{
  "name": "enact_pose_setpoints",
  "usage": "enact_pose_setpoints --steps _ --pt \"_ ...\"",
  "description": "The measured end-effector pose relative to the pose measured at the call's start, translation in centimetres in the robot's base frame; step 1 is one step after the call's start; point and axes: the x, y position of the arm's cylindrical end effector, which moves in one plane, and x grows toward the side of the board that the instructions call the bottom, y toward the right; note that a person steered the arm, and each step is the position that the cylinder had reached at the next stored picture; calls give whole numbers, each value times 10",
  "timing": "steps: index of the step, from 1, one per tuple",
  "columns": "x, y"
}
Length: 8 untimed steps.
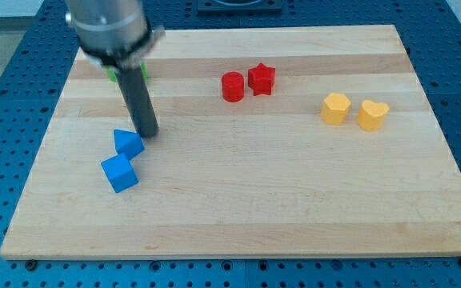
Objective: Move the yellow heart to the top left of the board
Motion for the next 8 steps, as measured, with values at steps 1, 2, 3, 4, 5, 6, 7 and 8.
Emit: enact_pose_setpoints --steps 1,2,3,4,5,6,7,8 --pt "33 89" --pt "25 200" --pt "-12 303" --pt "-95 343" --pt "-175 342" --pt "-214 331" --pt "-218 362" --pt "-219 363"
